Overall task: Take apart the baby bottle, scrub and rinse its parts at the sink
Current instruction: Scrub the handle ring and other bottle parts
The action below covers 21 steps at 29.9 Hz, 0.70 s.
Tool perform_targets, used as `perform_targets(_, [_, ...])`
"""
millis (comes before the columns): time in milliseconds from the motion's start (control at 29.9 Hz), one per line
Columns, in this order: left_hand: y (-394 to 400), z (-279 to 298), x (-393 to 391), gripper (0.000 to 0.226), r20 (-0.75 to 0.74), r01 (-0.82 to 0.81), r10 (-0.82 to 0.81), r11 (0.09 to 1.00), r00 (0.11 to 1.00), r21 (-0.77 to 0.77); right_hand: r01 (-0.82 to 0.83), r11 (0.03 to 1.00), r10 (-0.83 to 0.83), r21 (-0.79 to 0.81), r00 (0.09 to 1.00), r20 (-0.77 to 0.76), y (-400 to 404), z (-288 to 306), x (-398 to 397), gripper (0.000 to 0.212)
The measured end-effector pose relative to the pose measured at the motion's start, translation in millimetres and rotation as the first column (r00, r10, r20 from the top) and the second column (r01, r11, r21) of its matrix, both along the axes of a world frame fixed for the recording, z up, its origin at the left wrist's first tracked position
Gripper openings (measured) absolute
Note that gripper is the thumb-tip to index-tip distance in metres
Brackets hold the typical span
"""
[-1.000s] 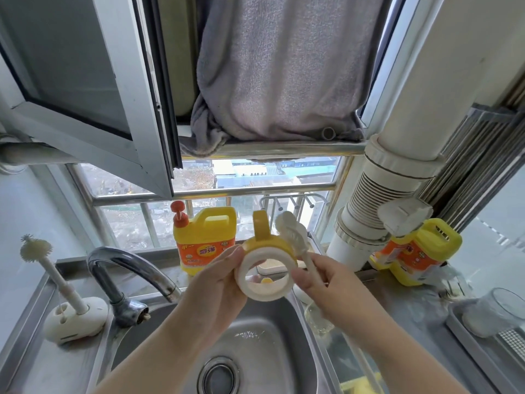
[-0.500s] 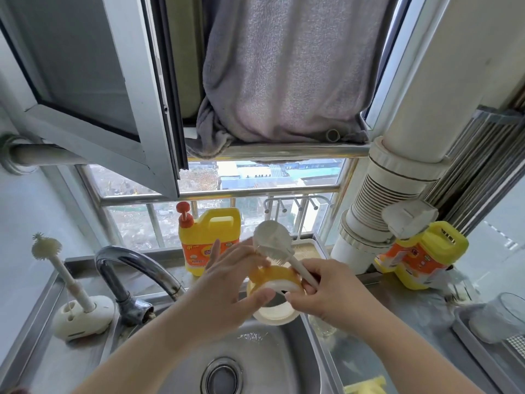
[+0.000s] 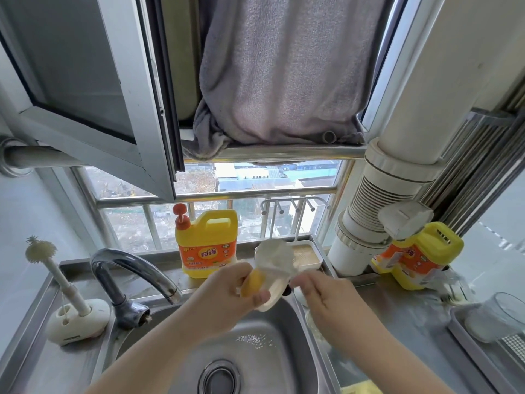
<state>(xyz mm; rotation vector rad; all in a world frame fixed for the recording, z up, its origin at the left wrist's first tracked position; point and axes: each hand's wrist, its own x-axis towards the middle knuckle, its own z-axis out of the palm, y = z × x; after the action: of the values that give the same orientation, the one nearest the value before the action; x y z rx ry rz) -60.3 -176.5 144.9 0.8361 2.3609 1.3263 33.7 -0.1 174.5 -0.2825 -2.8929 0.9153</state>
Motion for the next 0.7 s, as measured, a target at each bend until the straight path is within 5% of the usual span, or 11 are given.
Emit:
perform_targets(134, [2.9, -1.5, 4.0, 0.029, -0.026, -0.052, 0.053, 0.997, 0.998, 0.063, 0.091, 0.996, -0.091, -0.006, 0.996, -0.017, 8.6, 0.3, -5.4, 0.039])
perform_targets(267, [1.8, -2.7, 3.9, 0.020, -0.013, -0.040, 0.042, 0.989, 0.999, 0.140, -0.062, 0.998, 0.061, 0.007, 0.997, 0.036, 1.7, 3.1, -1.9, 0.033])
perform_targets(401, [0.4, -3.6, 5.8, 0.026, 0.010, -0.101, 0.101, 0.985, 0.995, 0.142, 0.084, 0.993, -0.085, -0.088, 0.996, -0.013, 10.9, -1.0, -5.5, 0.033])
perform_targets(501, [1.3, 1.6, 7.9, 0.025, 0.116, -0.163, 0.141, 0.965, 0.983, 0.205, -0.004, 1.000, 0.004, -0.018, 1.000, 0.027, 7.0, -3.9, -3.3, 0.031])
perform_targets(601, [7.7, 12.2, 11.6, 0.028, 0.201, -0.257, 0.208, 0.930, 0.957, 0.261, 0.117, 0.988, -0.120, -0.102, 0.992, -0.022, 10.9, -8.3, -5.3, 0.025])
perform_targets(702, [9.0, 19.8, 13.8, 0.026, 0.294, -0.273, 0.183, 0.912, 0.938, 0.306, 0.065, 0.993, -0.070, -0.096, 0.997, -0.041, 5.2, -7.1, -4.6, 0.031])
